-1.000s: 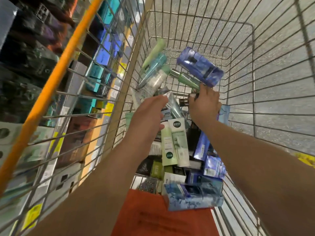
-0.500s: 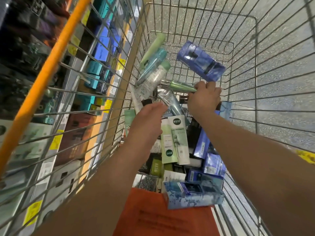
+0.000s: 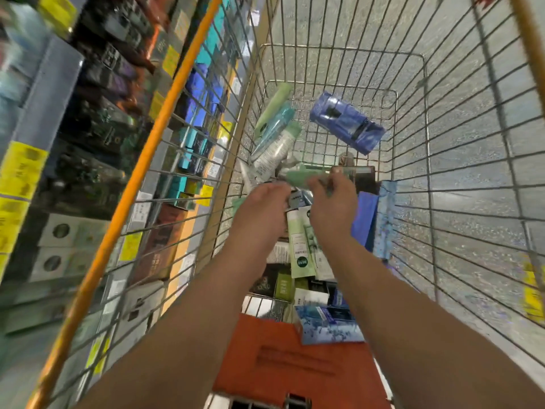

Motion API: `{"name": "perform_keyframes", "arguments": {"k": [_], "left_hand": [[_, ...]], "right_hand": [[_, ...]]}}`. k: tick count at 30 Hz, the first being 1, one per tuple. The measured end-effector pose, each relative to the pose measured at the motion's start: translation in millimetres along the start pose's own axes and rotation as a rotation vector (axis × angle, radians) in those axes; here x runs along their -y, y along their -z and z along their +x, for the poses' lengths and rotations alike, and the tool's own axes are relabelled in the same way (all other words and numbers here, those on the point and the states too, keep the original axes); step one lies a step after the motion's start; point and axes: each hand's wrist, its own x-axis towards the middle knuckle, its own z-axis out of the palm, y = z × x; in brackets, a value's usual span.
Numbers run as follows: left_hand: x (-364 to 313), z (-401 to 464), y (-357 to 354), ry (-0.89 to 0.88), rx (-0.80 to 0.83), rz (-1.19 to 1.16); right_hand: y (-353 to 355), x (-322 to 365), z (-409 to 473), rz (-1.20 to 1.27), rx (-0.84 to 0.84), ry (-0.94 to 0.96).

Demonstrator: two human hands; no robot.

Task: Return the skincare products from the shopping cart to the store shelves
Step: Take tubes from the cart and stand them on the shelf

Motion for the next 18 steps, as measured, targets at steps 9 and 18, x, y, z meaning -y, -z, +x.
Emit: {"name": "perform_keyframes", "arguments": {"k": [9, 18], "left_hand": [[-41, -70, 38, -0.295, -0.066, 0.015], [-41, -168, 114, -0.437, -0.027, 0.038]], "right_hand": [[49, 81, -73, 0.451, 0.142, -0.163], [107, 192, -153, 0.302, 0.282, 0.123]]}}
